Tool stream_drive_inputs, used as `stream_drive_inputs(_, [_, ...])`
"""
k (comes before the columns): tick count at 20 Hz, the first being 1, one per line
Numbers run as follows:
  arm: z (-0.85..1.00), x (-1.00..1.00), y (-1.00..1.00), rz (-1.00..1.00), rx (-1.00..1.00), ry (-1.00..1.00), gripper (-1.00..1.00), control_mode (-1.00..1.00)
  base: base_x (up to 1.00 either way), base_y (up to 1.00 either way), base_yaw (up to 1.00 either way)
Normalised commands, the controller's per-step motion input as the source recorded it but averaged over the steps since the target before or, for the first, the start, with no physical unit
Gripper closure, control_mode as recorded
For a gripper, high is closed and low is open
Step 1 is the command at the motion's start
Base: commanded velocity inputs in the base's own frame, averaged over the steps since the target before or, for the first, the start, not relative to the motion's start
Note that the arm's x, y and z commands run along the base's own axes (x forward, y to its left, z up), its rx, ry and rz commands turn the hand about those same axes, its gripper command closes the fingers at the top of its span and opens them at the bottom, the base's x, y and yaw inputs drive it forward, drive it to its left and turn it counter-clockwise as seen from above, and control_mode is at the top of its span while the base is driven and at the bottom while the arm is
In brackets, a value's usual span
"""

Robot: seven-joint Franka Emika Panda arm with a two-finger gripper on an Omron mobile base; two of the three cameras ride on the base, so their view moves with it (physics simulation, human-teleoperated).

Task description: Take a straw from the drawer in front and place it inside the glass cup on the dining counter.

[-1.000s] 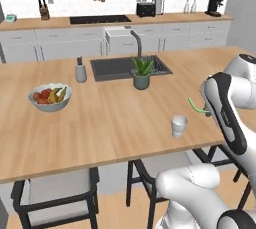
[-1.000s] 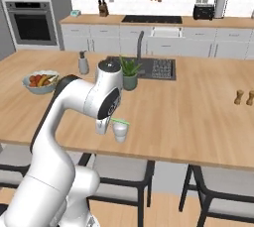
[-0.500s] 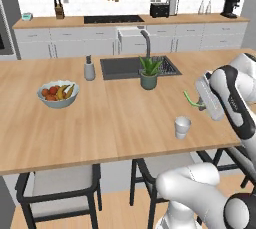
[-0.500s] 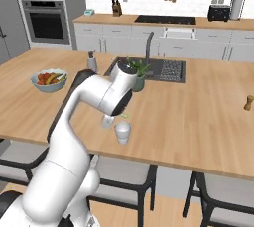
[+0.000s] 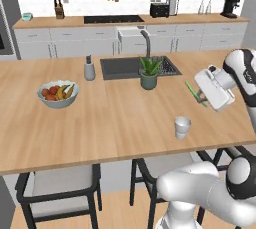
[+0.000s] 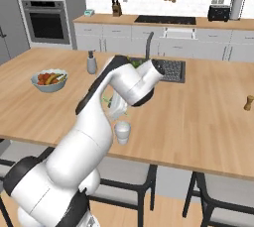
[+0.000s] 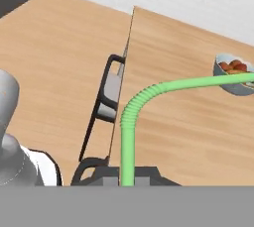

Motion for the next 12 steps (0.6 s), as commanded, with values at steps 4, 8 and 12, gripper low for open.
stream_drive_inputs(4, [-0.01,0.12,0.0,0.0,0.15,0.11,1.0,-1.0,0.0,0.0,0.0])
stream_drive_inputs(8, [-0.17,0.13,0.0,0.03,0.01,0.1,1.0,-1.0,0.0,0.0,0.0])
stream_drive_inputs(12, [-0.46,0.14,-0.04,0.06,0.04,0.01,1.0,-1.0,0.0,0.0,0.0])
